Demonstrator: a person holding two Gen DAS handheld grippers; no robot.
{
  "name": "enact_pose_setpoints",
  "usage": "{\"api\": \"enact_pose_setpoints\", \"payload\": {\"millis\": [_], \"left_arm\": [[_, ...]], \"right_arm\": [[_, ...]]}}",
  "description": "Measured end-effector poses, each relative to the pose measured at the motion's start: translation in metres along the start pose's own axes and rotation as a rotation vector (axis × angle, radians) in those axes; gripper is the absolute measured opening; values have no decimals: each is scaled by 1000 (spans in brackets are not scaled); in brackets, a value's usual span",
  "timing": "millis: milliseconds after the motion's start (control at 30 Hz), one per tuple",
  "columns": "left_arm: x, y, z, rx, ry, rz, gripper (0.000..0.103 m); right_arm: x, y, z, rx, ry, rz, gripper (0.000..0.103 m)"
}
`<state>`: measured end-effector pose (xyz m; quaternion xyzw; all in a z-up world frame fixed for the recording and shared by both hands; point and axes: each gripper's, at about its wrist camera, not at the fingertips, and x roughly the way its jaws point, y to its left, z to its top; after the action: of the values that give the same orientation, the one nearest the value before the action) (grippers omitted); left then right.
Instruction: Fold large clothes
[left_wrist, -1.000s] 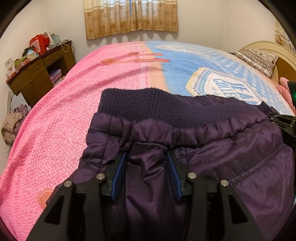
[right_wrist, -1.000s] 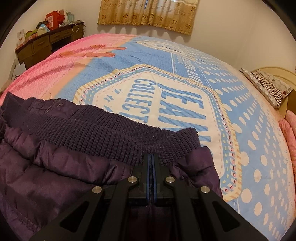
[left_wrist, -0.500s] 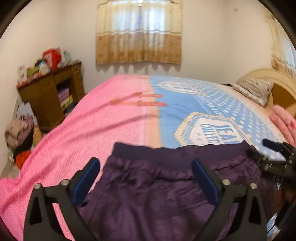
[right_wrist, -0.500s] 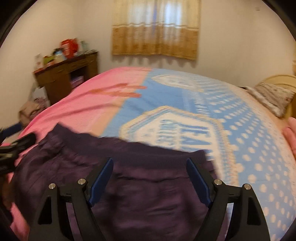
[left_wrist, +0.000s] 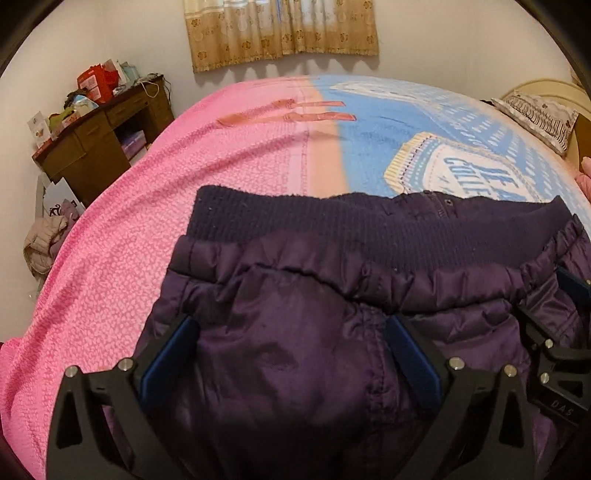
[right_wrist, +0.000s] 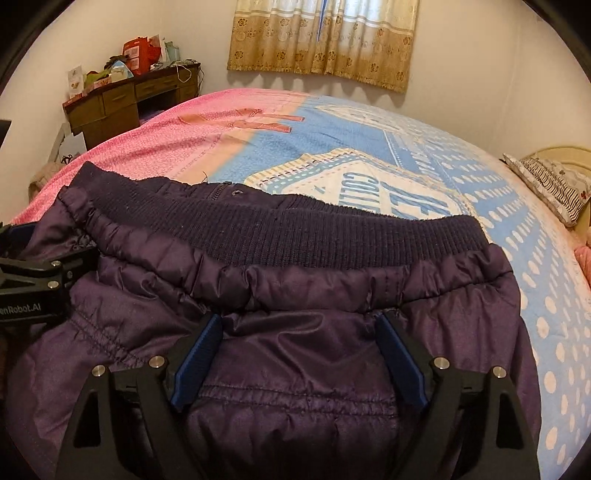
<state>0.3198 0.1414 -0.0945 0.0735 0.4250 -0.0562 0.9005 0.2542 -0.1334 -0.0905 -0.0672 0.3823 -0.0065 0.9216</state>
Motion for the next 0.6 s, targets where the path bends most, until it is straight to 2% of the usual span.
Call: {"api": "enact_pose_setpoints", "payload": {"millis": [100,600], "left_arm": [[-2,-6,1,13,-14,18,103],[2,-1,0,-15,10,-24,103]], "right_arm": [[1,1,0,-5,3,-5,86],[7,9,2,-29,31,-24,89]]}}
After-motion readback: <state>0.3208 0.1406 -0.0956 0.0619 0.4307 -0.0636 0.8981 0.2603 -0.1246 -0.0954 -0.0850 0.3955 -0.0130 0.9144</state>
